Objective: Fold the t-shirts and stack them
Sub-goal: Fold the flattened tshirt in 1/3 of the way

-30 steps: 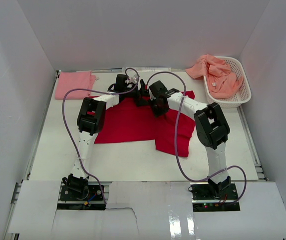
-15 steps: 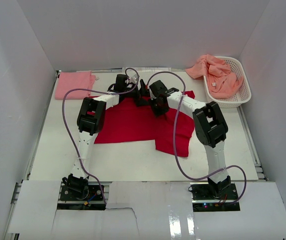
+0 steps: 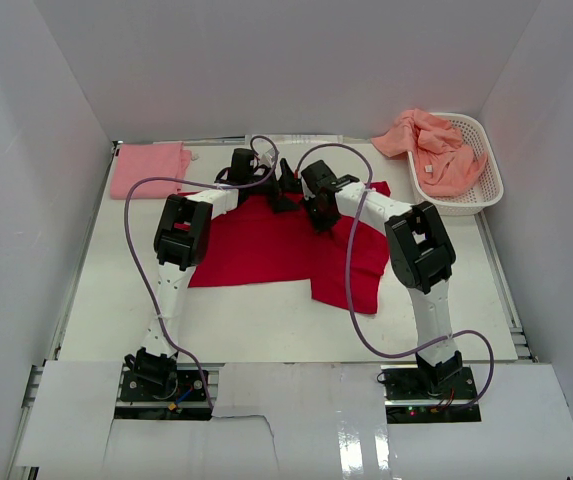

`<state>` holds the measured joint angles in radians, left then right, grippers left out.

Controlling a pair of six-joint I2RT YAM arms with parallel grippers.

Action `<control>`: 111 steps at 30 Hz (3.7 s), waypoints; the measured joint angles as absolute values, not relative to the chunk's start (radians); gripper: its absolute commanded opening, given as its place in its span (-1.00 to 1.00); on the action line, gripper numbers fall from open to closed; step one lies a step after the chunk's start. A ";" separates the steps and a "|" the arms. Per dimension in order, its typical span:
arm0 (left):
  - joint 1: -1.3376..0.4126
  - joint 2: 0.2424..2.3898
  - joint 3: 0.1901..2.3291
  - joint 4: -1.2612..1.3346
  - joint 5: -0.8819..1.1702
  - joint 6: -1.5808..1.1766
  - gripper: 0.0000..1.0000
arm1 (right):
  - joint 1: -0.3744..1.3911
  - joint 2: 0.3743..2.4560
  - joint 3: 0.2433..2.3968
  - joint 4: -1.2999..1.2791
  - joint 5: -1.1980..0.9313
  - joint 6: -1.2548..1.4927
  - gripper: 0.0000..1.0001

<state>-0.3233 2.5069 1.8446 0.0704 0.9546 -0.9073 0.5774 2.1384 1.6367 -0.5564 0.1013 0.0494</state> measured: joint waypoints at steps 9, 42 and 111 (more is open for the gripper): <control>-0.323 2.507 1.845 0.073 0.955 -0.907 0.96 | 0.577 2.189 1.900 -0.759 0.097 0.036 -0.71; -0.323 2.507 1.844 0.075 0.955 -0.910 0.96 | 0.576 2.182 1.862 -0.907 -0.145 0.102 0.08; -0.314 2.507 1.839 0.083 0.962 -0.918 0.96 | 0.257 1.750 0.962 -0.085 -0.272 0.609 -0.40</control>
<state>-0.3138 2.5069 1.8389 0.0834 0.9615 -0.9184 0.2573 1.7496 0.9615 -0.0849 -0.2718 0.6094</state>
